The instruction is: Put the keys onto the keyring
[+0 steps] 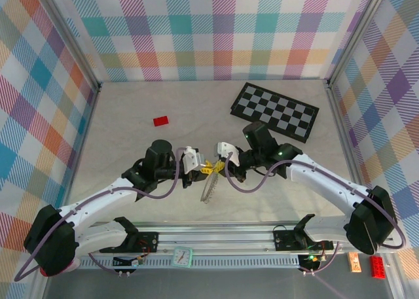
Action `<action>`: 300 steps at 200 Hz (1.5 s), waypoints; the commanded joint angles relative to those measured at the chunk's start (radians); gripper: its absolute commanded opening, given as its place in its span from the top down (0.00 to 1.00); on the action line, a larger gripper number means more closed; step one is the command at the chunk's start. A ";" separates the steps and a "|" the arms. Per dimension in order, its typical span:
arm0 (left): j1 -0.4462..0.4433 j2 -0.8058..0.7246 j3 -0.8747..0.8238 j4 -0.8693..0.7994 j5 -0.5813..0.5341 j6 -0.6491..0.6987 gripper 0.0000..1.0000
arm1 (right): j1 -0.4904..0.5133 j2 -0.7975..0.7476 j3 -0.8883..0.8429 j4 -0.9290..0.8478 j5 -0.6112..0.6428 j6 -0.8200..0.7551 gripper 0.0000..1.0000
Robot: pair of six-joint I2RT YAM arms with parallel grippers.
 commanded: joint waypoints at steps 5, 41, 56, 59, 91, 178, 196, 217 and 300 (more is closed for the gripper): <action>-0.013 0.026 0.048 -0.071 0.018 0.046 0.90 | 0.022 0.015 0.058 -0.059 -0.007 -0.062 1.00; -0.013 0.046 0.064 -0.085 0.036 0.063 0.97 | 0.042 0.043 0.099 -0.054 -0.026 -0.038 1.00; -0.013 0.044 0.063 -0.085 0.038 0.067 1.00 | 0.041 0.039 0.090 -0.028 -0.019 -0.009 1.00; -0.013 0.043 0.062 -0.085 0.038 0.067 1.00 | 0.041 0.036 0.086 -0.022 -0.013 -0.002 1.00; -0.013 0.018 0.016 -0.022 0.031 0.042 1.00 | -0.006 -0.016 -0.009 0.064 0.009 0.105 0.66; -0.013 -0.020 -0.027 0.045 -0.019 0.027 1.00 | -0.035 -0.095 -0.079 0.127 0.011 0.457 0.63; -0.013 -0.020 -0.030 0.046 -0.021 0.022 1.00 | -0.034 -0.103 -0.069 0.120 0.034 0.605 0.63; -0.013 -0.019 -0.029 0.046 -0.024 0.020 1.00 | -0.033 -0.078 -0.006 0.020 0.071 0.719 0.64; -0.013 -0.012 -0.015 0.037 -0.031 0.014 1.00 | 0.013 0.040 0.160 -0.206 0.089 0.705 0.70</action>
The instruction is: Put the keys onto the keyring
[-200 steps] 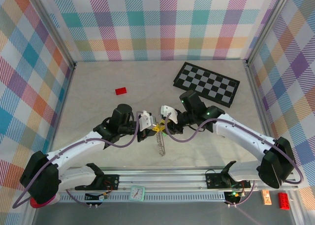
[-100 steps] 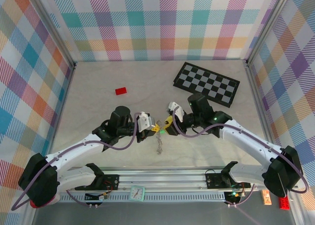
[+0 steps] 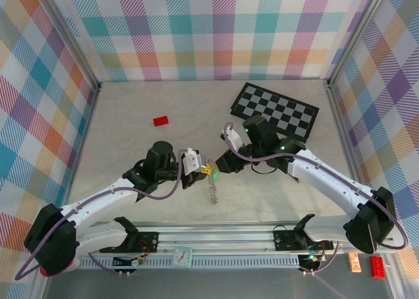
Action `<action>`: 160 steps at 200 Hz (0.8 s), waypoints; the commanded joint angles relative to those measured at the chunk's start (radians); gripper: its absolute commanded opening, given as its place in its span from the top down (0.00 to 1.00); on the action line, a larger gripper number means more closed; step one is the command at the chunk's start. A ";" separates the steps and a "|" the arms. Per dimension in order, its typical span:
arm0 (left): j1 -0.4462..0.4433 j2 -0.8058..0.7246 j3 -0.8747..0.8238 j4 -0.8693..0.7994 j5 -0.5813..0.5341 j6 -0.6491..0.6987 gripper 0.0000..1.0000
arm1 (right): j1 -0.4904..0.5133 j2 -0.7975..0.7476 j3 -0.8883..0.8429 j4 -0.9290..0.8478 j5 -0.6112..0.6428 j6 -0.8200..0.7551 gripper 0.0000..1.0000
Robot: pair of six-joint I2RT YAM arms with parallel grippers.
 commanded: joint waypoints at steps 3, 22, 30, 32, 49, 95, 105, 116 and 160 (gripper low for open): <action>-0.012 -0.016 0.009 0.033 0.003 -0.007 1.00 | 0.015 0.032 0.050 -0.092 0.004 -0.003 0.70; -0.012 -0.016 0.008 0.034 0.003 -0.007 1.00 | 0.031 0.050 0.065 -0.110 0.009 -0.016 0.69; -0.011 -0.015 0.007 0.038 0.004 -0.008 1.00 | 0.033 0.055 0.068 -0.114 0.017 -0.018 0.69; -0.011 -0.014 0.007 0.039 0.004 -0.008 1.00 | 0.034 0.056 0.069 -0.115 0.019 -0.018 0.70; -0.012 -0.012 0.006 0.043 0.004 -0.009 1.00 | 0.035 0.061 0.072 -0.125 0.039 -0.019 0.72; -0.011 -0.009 0.003 0.046 0.004 -0.008 1.00 | 0.037 0.086 0.088 -0.139 0.042 -0.025 0.78; -0.012 -0.009 0.003 0.047 0.004 -0.009 1.00 | 0.038 0.087 0.088 -0.136 0.039 -0.026 0.80; -0.012 -0.010 0.003 0.047 0.004 -0.008 1.00 | 0.038 0.089 0.088 -0.136 0.039 -0.025 0.83; -0.012 -0.014 0.002 0.049 0.000 -0.007 1.00 | 0.036 0.080 0.085 -0.150 0.058 -0.025 1.00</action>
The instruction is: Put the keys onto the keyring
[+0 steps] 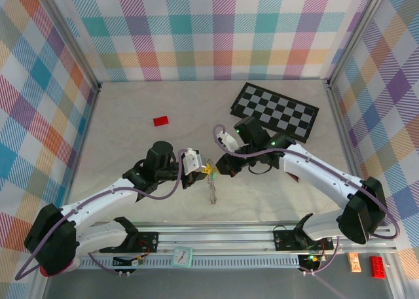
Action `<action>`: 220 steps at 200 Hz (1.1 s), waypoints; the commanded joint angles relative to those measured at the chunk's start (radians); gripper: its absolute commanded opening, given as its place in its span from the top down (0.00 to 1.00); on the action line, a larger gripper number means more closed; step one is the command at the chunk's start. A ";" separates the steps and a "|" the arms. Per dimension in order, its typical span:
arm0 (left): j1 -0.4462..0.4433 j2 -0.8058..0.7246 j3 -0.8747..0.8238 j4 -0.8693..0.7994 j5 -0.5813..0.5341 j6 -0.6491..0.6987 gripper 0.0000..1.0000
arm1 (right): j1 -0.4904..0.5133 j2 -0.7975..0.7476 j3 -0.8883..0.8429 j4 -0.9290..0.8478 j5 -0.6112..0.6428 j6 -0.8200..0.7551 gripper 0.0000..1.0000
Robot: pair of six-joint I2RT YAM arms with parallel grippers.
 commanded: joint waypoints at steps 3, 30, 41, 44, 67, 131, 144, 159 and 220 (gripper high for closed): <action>-0.012 -0.016 0.002 0.049 0.007 -0.007 1.00 | 0.003 -0.004 0.028 -0.032 0.014 -0.007 1.00; -0.012 -0.027 -0.011 0.071 -0.003 -0.013 1.00 | -0.017 -0.012 0.011 -0.035 0.021 -0.002 1.00; -0.012 -0.031 -0.021 0.099 -0.005 -0.025 1.00 | -0.030 -0.006 0.000 -0.030 0.013 0.003 1.00; -0.012 -0.031 -0.023 0.108 -0.007 -0.031 1.00 | -0.034 -0.003 -0.002 -0.030 0.011 0.007 1.00; -0.012 -0.039 -0.042 0.157 -0.021 -0.050 1.00 | -0.060 0.019 -0.027 -0.009 -0.015 0.027 1.00; -0.018 -0.033 -0.056 0.176 -0.030 -0.036 1.00 | -0.072 0.070 -0.072 0.101 -0.140 0.070 1.00; -0.020 -0.033 -0.058 0.185 -0.032 -0.042 1.00 | -0.075 0.069 -0.076 0.112 -0.144 0.073 1.00; -0.020 -0.033 -0.061 0.190 -0.032 -0.047 1.00 | -0.087 0.046 -0.092 0.134 -0.148 0.079 0.99; -0.021 -0.039 -0.070 0.213 -0.014 -0.064 1.00 | -0.137 -0.118 -0.159 0.179 -0.049 -0.044 0.68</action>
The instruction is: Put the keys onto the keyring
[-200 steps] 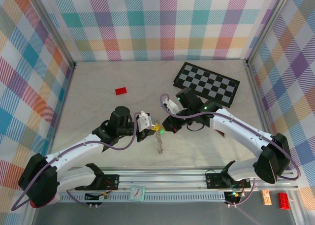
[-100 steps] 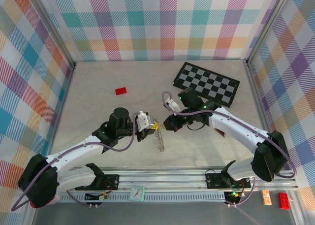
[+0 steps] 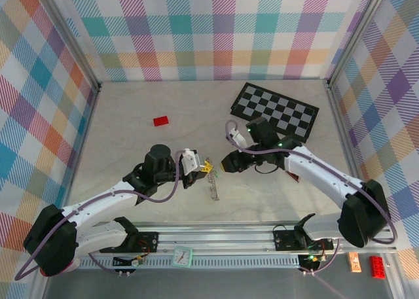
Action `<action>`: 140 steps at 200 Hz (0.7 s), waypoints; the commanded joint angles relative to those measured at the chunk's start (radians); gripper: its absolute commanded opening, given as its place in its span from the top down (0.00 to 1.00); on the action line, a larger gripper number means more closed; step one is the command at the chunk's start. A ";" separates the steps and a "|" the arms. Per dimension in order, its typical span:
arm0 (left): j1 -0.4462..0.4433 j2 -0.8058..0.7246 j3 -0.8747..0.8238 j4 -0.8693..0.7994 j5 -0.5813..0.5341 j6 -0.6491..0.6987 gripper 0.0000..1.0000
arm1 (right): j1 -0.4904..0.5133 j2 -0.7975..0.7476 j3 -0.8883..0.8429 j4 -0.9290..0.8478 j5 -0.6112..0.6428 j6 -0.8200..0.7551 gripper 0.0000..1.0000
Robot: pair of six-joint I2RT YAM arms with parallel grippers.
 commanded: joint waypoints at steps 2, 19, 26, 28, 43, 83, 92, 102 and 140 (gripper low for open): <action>-0.016 -0.027 -0.009 0.074 0.026 -0.015 1.00 | -0.005 -0.078 -0.026 0.055 0.035 -0.102 0.68; -0.015 -0.028 -0.014 0.092 0.040 -0.027 1.00 | -0.003 -0.147 -0.099 0.164 -0.021 -0.204 0.66; -0.014 -0.027 -0.015 0.101 0.048 -0.032 1.00 | -0.002 -0.178 -0.145 0.233 -0.054 -0.250 0.65; -0.015 -0.026 -0.016 0.104 0.049 -0.033 1.00 | -0.002 -0.189 -0.159 0.255 -0.064 -0.284 0.64; -0.014 -0.018 -0.023 0.131 0.065 -0.047 1.00 | 0.005 -0.255 -0.271 0.438 -0.130 -0.427 0.63; -0.014 -0.012 -0.039 0.191 0.088 -0.065 1.00 | 0.009 -0.251 -0.311 0.548 -0.179 -0.564 0.57; -0.014 -0.004 -0.040 0.206 0.100 -0.071 1.00 | 0.009 -0.227 -0.295 0.537 -0.208 -0.567 0.59; -0.014 0.005 -0.040 0.218 0.112 -0.076 1.00 | 0.009 -0.207 -0.289 0.541 -0.232 -0.564 0.60; -0.014 0.019 -0.040 0.249 0.147 -0.093 1.00 | 0.009 -0.178 -0.286 0.570 -0.235 -0.552 0.66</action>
